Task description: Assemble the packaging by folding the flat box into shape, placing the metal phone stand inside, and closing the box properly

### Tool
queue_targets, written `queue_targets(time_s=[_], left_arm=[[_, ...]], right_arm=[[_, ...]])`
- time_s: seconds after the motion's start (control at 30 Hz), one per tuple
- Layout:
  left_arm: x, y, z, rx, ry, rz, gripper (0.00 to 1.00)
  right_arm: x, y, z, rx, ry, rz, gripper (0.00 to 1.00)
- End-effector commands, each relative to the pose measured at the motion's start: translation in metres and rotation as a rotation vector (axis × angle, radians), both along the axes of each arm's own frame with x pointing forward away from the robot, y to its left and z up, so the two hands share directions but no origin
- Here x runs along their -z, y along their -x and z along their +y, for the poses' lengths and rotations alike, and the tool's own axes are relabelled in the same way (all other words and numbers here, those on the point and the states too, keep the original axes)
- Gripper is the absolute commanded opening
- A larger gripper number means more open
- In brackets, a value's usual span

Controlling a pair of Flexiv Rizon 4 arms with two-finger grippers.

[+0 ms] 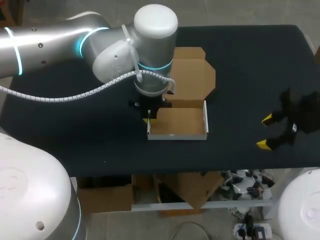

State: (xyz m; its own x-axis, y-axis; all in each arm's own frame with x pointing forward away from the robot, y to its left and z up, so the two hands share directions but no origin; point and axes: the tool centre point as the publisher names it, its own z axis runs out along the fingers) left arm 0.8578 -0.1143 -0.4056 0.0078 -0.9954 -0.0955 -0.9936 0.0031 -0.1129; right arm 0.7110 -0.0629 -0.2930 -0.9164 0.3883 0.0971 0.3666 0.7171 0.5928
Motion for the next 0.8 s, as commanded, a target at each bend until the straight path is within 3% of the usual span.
queue_targets(time_s=[0.03,0.4,0.8], left_arm=[[0.004,-0.003,-0.004,-0.007,-0.064,0.000,0.00],[0.006,-0.005,0.000,-0.057,-0.178,-0.003,0.00],[0.007,-0.009,0.006,-0.066,-0.244,-0.016,0.00]], right_arm=[[0.002,0.006,0.005,0.041,0.030,-0.054,1.00],[0.001,0.005,0.006,0.038,0.036,-0.058,1.00],[0.001,0.004,0.008,0.040,0.041,-0.057,1.00]])
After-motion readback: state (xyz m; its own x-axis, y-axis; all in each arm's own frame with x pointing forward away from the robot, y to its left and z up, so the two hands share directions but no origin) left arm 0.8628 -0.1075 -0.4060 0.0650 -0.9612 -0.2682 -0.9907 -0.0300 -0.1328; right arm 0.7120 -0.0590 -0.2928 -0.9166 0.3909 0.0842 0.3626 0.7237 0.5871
